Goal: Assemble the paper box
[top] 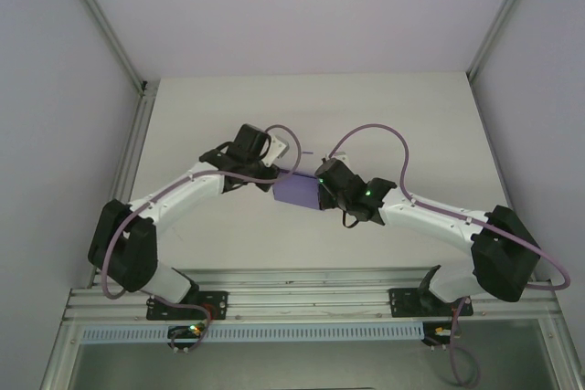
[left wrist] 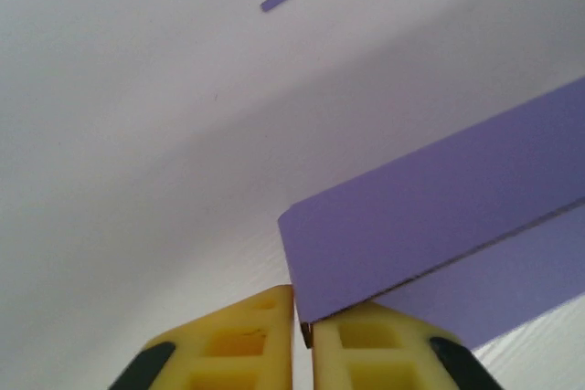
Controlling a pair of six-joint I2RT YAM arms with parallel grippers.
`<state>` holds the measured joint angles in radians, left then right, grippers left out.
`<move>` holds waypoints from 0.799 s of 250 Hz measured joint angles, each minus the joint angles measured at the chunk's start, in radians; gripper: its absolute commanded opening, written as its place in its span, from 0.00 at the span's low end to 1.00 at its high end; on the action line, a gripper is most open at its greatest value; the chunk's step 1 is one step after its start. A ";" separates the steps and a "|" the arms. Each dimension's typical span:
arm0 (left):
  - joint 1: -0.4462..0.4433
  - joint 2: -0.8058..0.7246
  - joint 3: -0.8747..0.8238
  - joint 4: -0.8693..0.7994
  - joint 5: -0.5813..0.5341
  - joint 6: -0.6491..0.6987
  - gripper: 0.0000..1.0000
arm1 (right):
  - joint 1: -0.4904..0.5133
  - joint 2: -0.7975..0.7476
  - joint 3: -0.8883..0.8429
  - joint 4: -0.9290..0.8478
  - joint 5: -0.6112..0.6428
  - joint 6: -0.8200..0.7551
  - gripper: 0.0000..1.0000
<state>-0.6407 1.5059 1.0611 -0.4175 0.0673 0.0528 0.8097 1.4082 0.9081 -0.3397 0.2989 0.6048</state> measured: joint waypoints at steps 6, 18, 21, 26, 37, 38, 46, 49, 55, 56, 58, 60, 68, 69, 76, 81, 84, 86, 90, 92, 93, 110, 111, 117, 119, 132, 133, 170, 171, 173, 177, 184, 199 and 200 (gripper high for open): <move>0.000 0.001 0.000 0.003 -0.001 0.003 0.00 | 0.000 0.000 0.000 0.000 0.000 0.000 0.00; 0.000 0.002 0.003 0.003 -0.002 -0.005 0.00 | 0.000 0.000 0.000 0.000 -0.003 0.000 0.00; 0.000 0.002 0.003 0.003 -0.003 -0.003 0.00 | 0.000 0.000 0.000 0.000 -0.004 -0.001 0.00; 0.000 0.002 0.004 0.003 -0.005 -0.005 0.00 | 0.000 0.000 0.000 0.000 -0.006 -0.002 0.00; 0.000 0.002 0.004 0.003 -0.009 -0.010 0.00 | 0.000 0.000 0.000 0.000 -0.008 -0.003 0.00; 0.000 0.002 0.004 0.003 -0.010 -0.010 0.00 | 0.000 0.000 0.000 0.000 -0.008 -0.003 0.00; 0.000 0.001 0.004 0.003 -0.013 -0.016 0.00 | 0.000 0.000 0.000 -0.001 -0.008 -0.004 0.00; -0.001 0.000 0.004 0.003 -0.013 -0.019 0.00 | 0.000 0.000 0.000 -0.001 -0.008 -0.005 0.00; -0.002 -0.001 0.004 0.001 -0.016 -0.026 0.00 | 0.000 0.000 0.000 -0.001 -0.008 -0.006 0.00; -0.002 -0.001 0.004 0.000 -0.017 -0.027 0.00 | 0.000 0.000 0.000 -0.001 -0.008 -0.006 0.00; -0.002 -0.001 0.004 0.000 -0.017 -0.028 0.00 | 0.000 0.000 0.000 -0.001 -0.009 -0.007 0.00; -0.002 -0.002 0.005 -0.002 -0.019 -0.031 0.00 | 0.000 0.000 0.000 -0.001 -0.009 -0.007 0.00; -0.005 -0.005 0.005 -0.006 -0.023 -0.039 0.00 | 0.000 0.001 0.000 -0.001 -0.010 -0.007 0.00; -0.005 -0.005 0.005 -0.008 -0.025 -0.040 0.00 | 0.000 0.001 0.000 -0.001 -0.010 -0.007 0.00; -0.007 -0.008 0.005 -0.013 -0.030 -0.047 0.00 | 0.000 0.001 0.000 -0.001 -0.010 -0.007 0.00; -0.009 -0.011 0.006 -0.023 -0.033 -0.053 0.00 | 0.000 0.001 0.000 -0.001 -0.010 -0.008 0.00; -0.009 -0.013 0.007 -0.027 -0.035 -0.056 0.00 | 0.000 0.001 0.000 -0.001 -0.010 -0.008 0.00; -0.010 -0.013 0.008 -0.032 -0.035 -0.058 0.00 | 0.000 0.001 0.000 -0.001 -0.010 -0.008 0.00; -0.011 -0.015 0.011 -0.043 -0.035 -0.061 0.00 | 0.000 0.001 0.000 -0.001 -0.011 -0.008 0.00; -0.011 -0.015 0.013 -0.048 -0.035 -0.063 0.00 | 0.000 0.001 0.000 -0.001 -0.011 -0.008 0.00; -0.011 -0.015 0.014 -0.050 -0.035 -0.064 0.00 | 0.000 0.001 0.000 -0.001 -0.011 -0.008 0.00; -0.014 -0.015 0.044 -0.112 -0.029 -0.086 0.00 | 0.000 0.001 0.000 -0.003 -0.011 -0.015 0.00; -0.014 -0.015 0.047 -0.120 -0.028 -0.089 0.00 | 0.000 0.001 0.000 -0.003 -0.011 -0.015 0.00; -0.015 -0.015 0.061 -0.143 -0.027 -0.098 0.00 | 0.000 0.001 0.000 -0.005 -0.011 -0.019 0.00; -0.016 -0.014 0.068 -0.153 -0.026 -0.103 0.00 | 0.000 0.001 0.000 -0.005 -0.011 -0.019 0.00; -0.021 -0.012 0.106 -0.208 -0.022 -0.129 0.00 | 0.000 0.001 0.002 -0.009 -0.010 -0.026 0.00; -0.021 -0.012 0.109 -0.212 -0.022 -0.131 0.00 | 0.000 0.001 0.002 -0.010 -0.010 -0.026 0.00; -0.026 0.001 0.186 -0.338 0.012 -0.207 0.00 | 0.000 0.012 0.017 -0.038 -0.002 -0.034 0.00; -0.025 0.001 0.187 -0.341 0.013 -0.209 0.00 | 0.000 0.013 0.018 -0.038 -0.002 -0.035 0.00; -0.025 0.001 0.188 -0.347 0.016 -0.214 0.00 | 0.000 0.013 0.019 -0.039 -0.001 -0.036 0.00; -0.024 0.001 0.189 -0.355 0.020 -0.220 0.00 | 0.000 0.015 0.021 -0.042 0.002 -0.037 0.00; -0.019 0.001 0.190 -0.371 0.033 -0.235 0.00 | 0.000 0.019 0.026 -0.046 0.005 -0.043 0.00; -0.009 0.001 0.190 -0.397 0.061 -0.265 0.00 | 0.002 0.026 0.035 -0.053 0.008 -0.051 0.00; -0.008 0.001 0.190 -0.399 0.062 -0.267 0.00 | 0.002 0.026 0.035 -0.054 0.009 -0.052 0.00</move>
<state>-0.6491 1.5066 1.2507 -0.8162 0.1295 -0.2138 0.8120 1.4342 0.9432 -0.3935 0.3077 0.5529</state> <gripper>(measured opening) 0.048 0.047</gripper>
